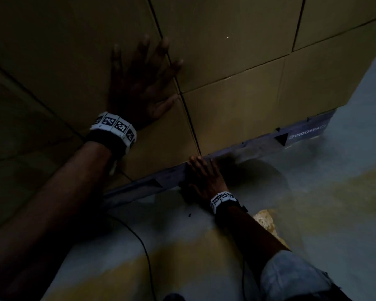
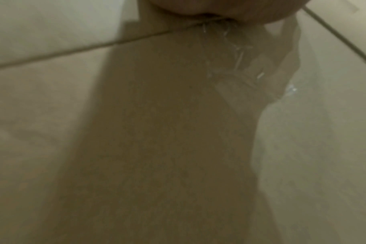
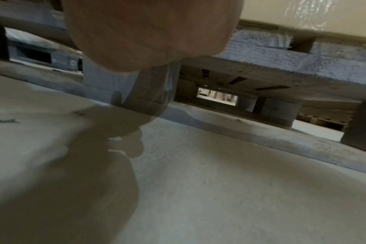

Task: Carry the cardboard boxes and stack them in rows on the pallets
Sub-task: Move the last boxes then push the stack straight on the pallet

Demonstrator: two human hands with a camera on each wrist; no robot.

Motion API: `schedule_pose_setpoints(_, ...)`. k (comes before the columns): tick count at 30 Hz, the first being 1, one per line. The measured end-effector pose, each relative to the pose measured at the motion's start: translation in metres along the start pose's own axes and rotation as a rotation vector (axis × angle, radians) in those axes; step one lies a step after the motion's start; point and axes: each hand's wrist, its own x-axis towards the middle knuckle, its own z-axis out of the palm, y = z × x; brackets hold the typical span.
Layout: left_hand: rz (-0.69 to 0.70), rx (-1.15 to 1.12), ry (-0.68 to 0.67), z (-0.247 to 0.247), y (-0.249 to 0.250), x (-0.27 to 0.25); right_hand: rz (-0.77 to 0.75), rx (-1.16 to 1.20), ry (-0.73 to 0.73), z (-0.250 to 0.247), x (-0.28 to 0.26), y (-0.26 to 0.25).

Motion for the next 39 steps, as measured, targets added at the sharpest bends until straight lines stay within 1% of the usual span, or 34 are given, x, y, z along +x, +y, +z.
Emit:
schedule_pose_setpoints(4, 0.018, 0.021, 0.016, 0.001, -0.003, -0.005, 0.012, -0.011, -0.055, -0.004, 0.000, 0.001)
schedule_pose_setpoints(8, 0.043, 0.021, 0.010, 0.003, -0.007, -0.015, 0.014, -0.033, -0.076, -0.008, -0.001, 0.000)
schedule_pose_setpoints(12, 0.071, 0.052, 0.044, 0.005, -0.016, -0.028, 0.036, -0.018, -0.103, -0.012, 0.001, -0.003)
schedule_pose_setpoints(16, 0.069, 0.060, -0.003, 0.000, -0.027, -0.040, 0.019, 0.014, -0.086, -0.013, 0.004, -0.005)
schedule_pose_setpoints(19, 0.069, 0.108, -0.094, -0.005, -0.041, -0.059, -0.004, 0.080, -0.030, -0.019, -0.006, -0.010)
schedule_pose_setpoints(20, 0.049, 0.124, -0.120, -0.006, -0.046, -0.070, -0.012, 0.114, -0.005, -0.019, -0.011, -0.013)
schedule_pose_setpoints(22, -0.055, 0.130, -0.141, -0.004, -0.058, -0.108, -0.080, 0.145, 0.018, -0.019, -0.019, -0.031)
schedule_pose_setpoints(23, -0.140, 0.112, -0.132, -0.003, -0.061, -0.132, -0.153, 0.122, 0.031, -0.019, -0.019, -0.045)
schedule_pose_setpoints(24, -0.227, 0.075, -0.095, 0.000, -0.061, -0.160, -0.238, 0.091, 0.039, -0.019, -0.016, -0.061)
schedule_pose_setpoints(26, -0.356, 0.025, 0.022, 0.010, -0.048, -0.214, -0.390, 0.058, 0.044, -0.021, -0.004, -0.094)
schedule_pose_setpoints(27, -0.402, 0.015, 0.030, 0.016, -0.040, -0.240, -0.450, 0.039, 0.061, -0.023, 0.004, -0.110)
schedule_pose_setpoints(28, -0.455, -0.004, -0.033, 0.024, -0.035, -0.261, -0.504, 0.013, 0.076, -0.022, 0.014, -0.124)
schedule_pose_setpoints(30, -0.576, -0.045, -0.206, 0.041, -0.026, -0.288, -0.602, -0.021, 0.088, -0.025, 0.029, -0.148)
schedule_pose_setpoints(31, -0.610, -0.066, -0.243, 0.049, -0.021, -0.295, -0.650, -0.011, 0.080, -0.024, 0.035, -0.156)
schedule_pose_setpoints(33, -0.595, -0.101, -0.271, 0.068, -0.011, -0.305, -0.721, 0.048, 0.056, -0.023, 0.048, -0.166)
schedule_pose_setpoints(34, -0.565, -0.113, -0.254, 0.077, -0.008, -0.306, -0.745, 0.060, 0.068, -0.022, 0.054, -0.166)
schedule_pose_setpoints(36, -0.523, -0.141, -0.188, 0.091, -0.005, -0.307, -0.759, 0.074, 0.140, -0.020, 0.065, -0.158)
schedule_pose_setpoints(39, -0.513, -0.199, -0.125, 0.106, -0.011, -0.308, -0.795, 0.080, 0.247, -0.017, 0.075, -0.147)
